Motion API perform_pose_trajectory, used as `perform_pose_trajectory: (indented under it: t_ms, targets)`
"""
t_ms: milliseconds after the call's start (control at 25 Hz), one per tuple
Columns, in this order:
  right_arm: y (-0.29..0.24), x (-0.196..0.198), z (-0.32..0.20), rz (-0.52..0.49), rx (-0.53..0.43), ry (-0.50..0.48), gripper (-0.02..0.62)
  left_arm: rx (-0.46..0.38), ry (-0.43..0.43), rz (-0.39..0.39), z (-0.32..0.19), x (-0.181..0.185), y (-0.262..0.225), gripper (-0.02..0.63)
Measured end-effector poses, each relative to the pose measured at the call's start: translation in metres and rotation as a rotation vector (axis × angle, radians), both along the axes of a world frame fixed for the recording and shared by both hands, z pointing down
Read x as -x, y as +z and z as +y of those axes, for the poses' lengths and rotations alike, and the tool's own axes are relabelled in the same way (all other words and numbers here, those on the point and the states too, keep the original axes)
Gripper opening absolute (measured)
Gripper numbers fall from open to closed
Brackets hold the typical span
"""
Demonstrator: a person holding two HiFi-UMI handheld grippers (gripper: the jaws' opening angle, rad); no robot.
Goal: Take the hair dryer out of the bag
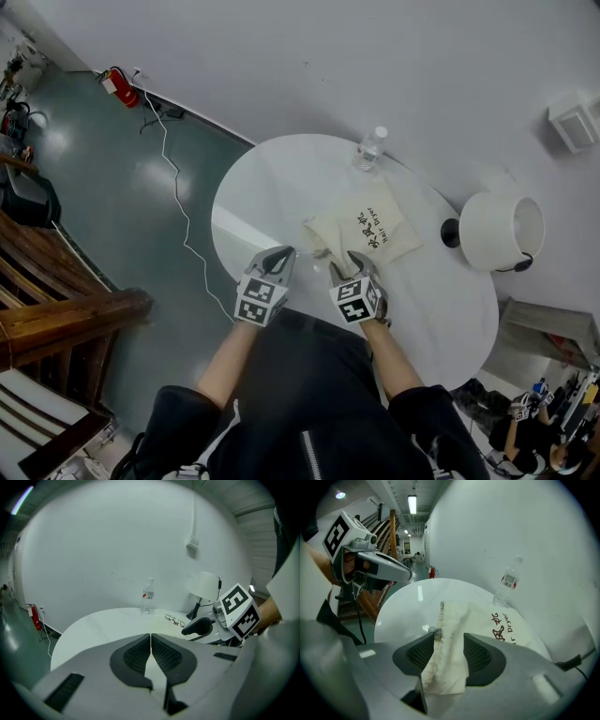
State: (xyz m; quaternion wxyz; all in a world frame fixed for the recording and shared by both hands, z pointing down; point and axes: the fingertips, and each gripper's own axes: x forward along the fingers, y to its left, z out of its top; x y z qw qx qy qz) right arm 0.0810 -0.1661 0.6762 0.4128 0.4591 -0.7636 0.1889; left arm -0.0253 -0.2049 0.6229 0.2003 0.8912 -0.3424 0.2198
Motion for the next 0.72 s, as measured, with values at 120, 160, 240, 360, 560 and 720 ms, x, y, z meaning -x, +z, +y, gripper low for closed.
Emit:
perform_pose_trajectory:
  t_ms: [120,160,240,360,560,720]
  targets:
    - [0.005,-0.005,0.000,0.009,0.018,0.015,0.166,0.009,0.019,-0.010,0.002,-0.006,0.005,0.014]
    - [0.006,-0.007,-0.001,0.007,0.022,0.019,0.152,0.013,0.027,-0.013,0.003,-0.008,0.007,0.014]
    - [0.006,-0.008,-0.003,-0.001,0.030,0.021,0.147,0.025,0.048,-0.018,0.005,-0.013,0.011,0.014]
    - [0.005,-0.009,-0.002,-0.014,0.051,0.012,0.099,0.039,0.081,-0.033,0.009,-0.022,0.018,0.014]
    - [0.002,-0.006,-0.002,-0.061,0.071,0.008,0.060,0.055,0.132,-0.046,0.012,-0.038,0.027,0.015]
    - [-0.004,-0.006,-0.002,-0.113,0.077,0.008,0.054,0.064,0.164,-0.052,0.013,-0.051,0.031,0.015]
